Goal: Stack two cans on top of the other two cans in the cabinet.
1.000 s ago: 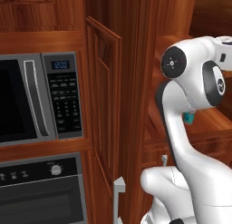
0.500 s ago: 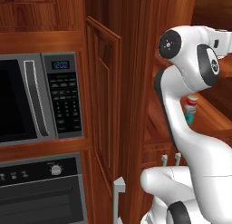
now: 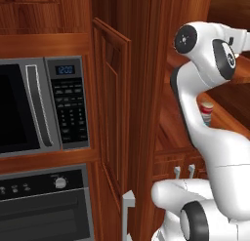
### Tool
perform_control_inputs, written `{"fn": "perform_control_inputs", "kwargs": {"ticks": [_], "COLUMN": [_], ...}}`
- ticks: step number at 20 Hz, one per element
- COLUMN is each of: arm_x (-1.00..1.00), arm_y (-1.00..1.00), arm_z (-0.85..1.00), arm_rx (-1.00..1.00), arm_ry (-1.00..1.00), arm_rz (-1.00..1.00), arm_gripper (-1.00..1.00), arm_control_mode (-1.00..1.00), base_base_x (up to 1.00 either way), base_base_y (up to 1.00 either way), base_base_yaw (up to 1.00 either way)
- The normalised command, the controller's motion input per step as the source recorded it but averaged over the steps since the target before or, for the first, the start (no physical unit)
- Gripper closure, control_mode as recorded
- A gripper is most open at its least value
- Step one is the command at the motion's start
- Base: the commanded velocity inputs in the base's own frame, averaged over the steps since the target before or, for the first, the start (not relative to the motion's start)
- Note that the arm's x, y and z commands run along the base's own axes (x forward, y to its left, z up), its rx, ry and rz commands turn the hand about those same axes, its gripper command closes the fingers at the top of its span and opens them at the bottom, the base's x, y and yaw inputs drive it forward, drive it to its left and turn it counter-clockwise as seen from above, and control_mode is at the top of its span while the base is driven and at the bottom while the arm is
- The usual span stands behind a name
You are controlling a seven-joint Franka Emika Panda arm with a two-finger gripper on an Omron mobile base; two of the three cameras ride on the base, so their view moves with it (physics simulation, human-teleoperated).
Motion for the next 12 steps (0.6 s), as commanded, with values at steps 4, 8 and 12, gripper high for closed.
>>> {"fn": "perform_control_inputs", "kwargs": {"ticks": [4, 8, 12], "arm_x": [0.39, 0.38, 0.38], "arm_y": [-0.24, -0.26, -0.22], "arm_z": [0.00, 0.00, 0.00], "arm_rx": [0.05, 0.04, 0.01], "arm_ry": [0.00, 0.00, 0.00], "arm_rz": [0.00, 0.00, 0.00], "arm_gripper": [1.00, 1.00, 1.00], "arm_control_mode": [-1.00, -1.00, -1.00], "base_base_x": [0.00, 0.00, 0.00], "base_base_y": [0.00, 0.00, 0.00], "base_base_yaw": [0.00, 0.00, 0.00]}}
